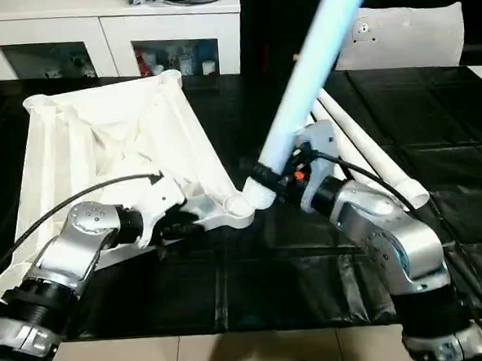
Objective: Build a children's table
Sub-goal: Insert table leg to table base
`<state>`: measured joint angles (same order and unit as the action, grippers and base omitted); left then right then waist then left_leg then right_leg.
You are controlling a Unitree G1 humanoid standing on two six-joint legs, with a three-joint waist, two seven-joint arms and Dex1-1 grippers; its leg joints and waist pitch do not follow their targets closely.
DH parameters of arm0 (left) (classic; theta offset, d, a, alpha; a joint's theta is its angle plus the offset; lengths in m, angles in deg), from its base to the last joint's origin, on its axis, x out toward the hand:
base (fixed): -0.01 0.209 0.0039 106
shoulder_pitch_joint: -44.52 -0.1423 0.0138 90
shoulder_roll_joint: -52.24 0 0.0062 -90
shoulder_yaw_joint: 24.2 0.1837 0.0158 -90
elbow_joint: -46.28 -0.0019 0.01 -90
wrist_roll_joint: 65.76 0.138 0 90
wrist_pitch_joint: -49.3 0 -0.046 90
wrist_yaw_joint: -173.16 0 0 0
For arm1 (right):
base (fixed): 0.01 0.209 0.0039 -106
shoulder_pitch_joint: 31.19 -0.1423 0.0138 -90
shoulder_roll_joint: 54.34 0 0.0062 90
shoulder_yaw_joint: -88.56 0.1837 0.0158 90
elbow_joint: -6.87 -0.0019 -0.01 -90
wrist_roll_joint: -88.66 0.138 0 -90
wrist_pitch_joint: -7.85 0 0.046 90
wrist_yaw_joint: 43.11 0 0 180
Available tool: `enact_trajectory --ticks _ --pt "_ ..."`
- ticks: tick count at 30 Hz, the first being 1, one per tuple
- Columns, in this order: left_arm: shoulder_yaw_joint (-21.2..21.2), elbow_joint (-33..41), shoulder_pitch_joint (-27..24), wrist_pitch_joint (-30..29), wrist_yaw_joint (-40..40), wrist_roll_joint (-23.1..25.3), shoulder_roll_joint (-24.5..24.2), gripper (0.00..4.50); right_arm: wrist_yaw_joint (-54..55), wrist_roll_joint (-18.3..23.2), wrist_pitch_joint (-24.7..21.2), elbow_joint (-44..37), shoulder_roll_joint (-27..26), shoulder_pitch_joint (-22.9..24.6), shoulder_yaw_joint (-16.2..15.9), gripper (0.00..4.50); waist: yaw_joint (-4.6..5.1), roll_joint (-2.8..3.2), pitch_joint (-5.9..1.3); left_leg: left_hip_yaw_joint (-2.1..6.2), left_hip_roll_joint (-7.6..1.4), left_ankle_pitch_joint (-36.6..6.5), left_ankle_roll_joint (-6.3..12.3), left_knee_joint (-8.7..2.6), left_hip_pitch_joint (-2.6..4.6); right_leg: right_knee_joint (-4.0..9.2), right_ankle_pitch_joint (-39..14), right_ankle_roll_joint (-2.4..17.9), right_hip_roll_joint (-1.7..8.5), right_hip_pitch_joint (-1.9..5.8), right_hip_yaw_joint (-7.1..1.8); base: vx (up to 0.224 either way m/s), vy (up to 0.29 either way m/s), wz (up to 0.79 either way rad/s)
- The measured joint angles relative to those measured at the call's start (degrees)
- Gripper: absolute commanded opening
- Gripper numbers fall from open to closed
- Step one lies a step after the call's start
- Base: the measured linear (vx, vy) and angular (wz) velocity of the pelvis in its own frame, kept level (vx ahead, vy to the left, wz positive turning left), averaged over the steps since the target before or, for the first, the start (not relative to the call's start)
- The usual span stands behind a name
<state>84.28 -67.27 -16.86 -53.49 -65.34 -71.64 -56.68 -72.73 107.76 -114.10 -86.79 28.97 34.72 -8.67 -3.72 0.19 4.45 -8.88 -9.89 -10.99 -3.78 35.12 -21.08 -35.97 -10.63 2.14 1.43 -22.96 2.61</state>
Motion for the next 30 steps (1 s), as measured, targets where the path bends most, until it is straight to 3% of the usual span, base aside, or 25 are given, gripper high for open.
enact_trajectory --ticks 8,21,30 --pt "0.46 -1.04 0.47 2.26 -2.01 1.11 0.03 0.09 -2.09 -0.76 -0.12 3.24 0.54 -1.42 -1.67 1.89 -0.04 -0.02 0.0 0.0 0.0 0.0 0.0 0.0 0.0 0.0 0.03 0.05 0.0 0.01 0.0 0.0 0.0 0.0" --pt "-0.25 -0.31 -1.15 7.67 -4.22 1.63 -0.15 0.0 -3.77 -2.68 3.33 10.57 -0.66 -4.03 -2.94 1.89 -0.34 -0.03 -0.01 -0.1 -0.01 -0.01 0.02 -0.16 -0.06 0.03 -0.11 0.08 0.03 -0.09 0.01 0.0 0.0 0.0" --pt "-1.38 3.91 -3.81 7.02 -6.87 -0.32 0.81 0.0 -4.63 -2.75 3.33 10.3 -1.49 -3.22 -4.59 1.89 -1.48 -0.18 0.02 -0.18 -0.02 -0.01 0.02 -0.16 -0.07 0.03 -0.14 0.03 0.07 -0.11 0.0 0.0 0.0 0.0"
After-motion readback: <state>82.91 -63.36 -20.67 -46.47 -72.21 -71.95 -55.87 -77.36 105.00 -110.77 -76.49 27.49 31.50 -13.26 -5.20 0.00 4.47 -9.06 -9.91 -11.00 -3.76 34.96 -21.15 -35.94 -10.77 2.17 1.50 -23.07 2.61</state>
